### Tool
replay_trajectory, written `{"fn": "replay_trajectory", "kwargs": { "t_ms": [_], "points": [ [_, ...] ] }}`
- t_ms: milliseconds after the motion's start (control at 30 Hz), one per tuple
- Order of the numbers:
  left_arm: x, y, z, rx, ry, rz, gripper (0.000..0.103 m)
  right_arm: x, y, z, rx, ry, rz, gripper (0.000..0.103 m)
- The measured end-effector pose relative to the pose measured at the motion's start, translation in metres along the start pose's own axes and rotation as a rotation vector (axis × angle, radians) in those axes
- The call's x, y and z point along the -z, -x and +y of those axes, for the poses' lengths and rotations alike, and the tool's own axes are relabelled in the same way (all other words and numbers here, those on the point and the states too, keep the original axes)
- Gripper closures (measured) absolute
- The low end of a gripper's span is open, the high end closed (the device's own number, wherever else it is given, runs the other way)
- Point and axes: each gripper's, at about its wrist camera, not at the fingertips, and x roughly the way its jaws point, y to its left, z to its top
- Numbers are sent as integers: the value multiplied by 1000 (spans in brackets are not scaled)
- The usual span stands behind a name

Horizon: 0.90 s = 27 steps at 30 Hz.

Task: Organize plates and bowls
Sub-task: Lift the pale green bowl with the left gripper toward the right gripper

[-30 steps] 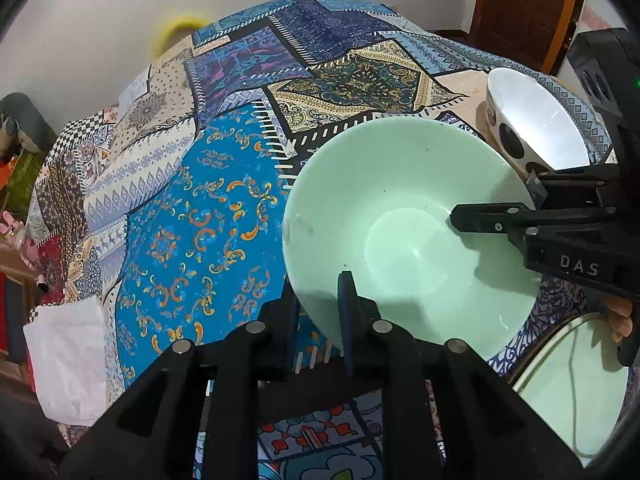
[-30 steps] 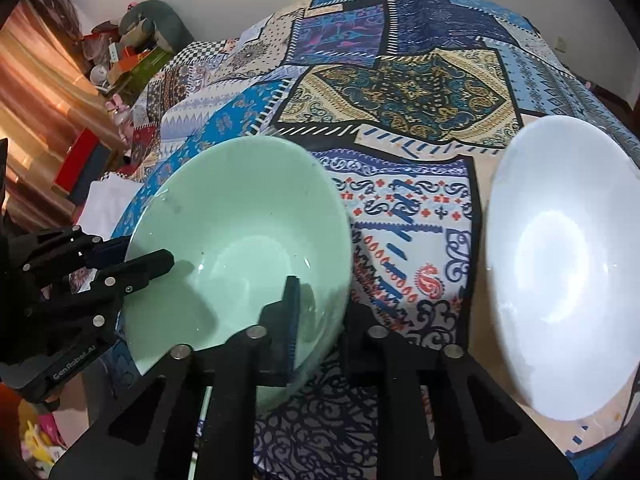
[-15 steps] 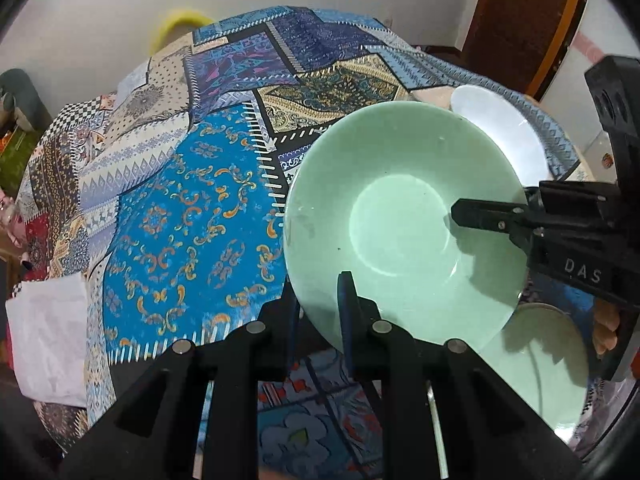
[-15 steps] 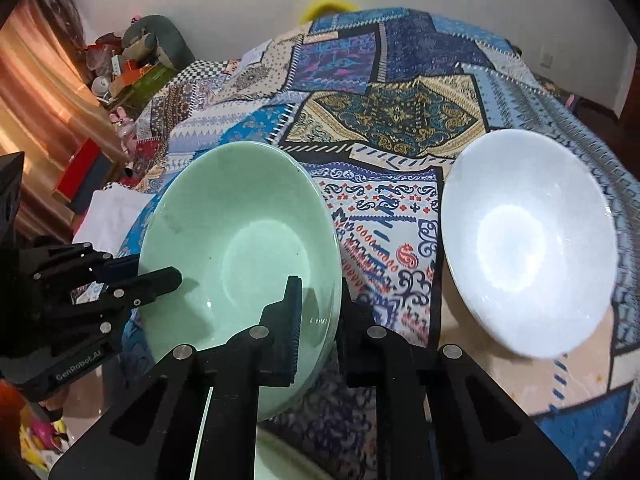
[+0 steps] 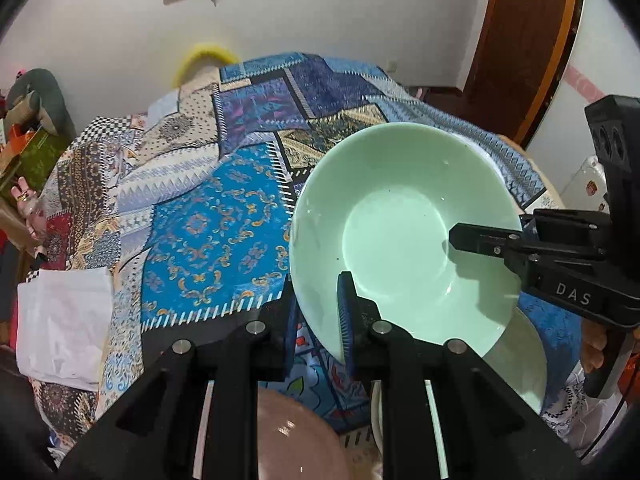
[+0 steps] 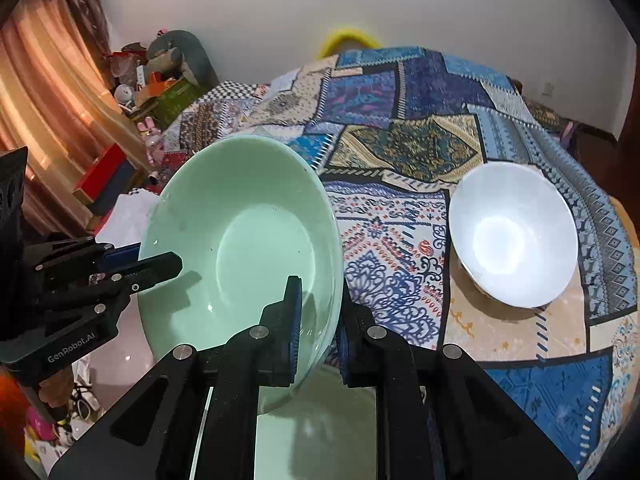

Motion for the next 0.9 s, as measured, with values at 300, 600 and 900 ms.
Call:
{"fn": "replay_trajectory", "kwargs": {
  "t_ms": [300,600,900],
  "points": [
    [25,41,10,-19,33,-58,85,8,17,29,-33,21,-26,89],
    [54,77,25,-43,69,-95,85,21,22,60,-69,41,-33,89],
    [79,101,47,-68,108,-118,85,30,18,91,-106,66,-25,89]
  ]
}}
